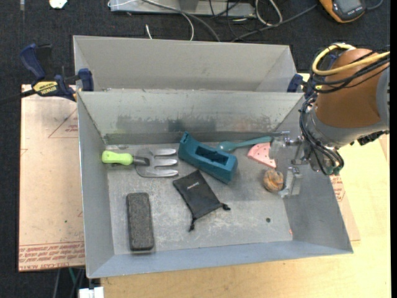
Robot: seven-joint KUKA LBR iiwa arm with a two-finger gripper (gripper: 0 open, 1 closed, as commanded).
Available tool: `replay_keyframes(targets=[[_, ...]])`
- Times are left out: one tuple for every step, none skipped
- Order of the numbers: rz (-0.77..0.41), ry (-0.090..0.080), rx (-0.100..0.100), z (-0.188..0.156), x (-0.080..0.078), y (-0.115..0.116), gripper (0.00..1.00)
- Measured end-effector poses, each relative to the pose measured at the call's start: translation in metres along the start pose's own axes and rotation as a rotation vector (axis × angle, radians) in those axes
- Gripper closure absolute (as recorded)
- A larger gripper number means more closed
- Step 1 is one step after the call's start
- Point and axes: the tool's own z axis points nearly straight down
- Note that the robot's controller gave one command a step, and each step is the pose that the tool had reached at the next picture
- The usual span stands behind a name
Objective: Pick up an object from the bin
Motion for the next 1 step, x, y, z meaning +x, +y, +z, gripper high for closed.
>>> replay_keyframes(targets=[[-0.088,-0.003,0.001,0.0324,-0.0280,0.0384,0.00]])
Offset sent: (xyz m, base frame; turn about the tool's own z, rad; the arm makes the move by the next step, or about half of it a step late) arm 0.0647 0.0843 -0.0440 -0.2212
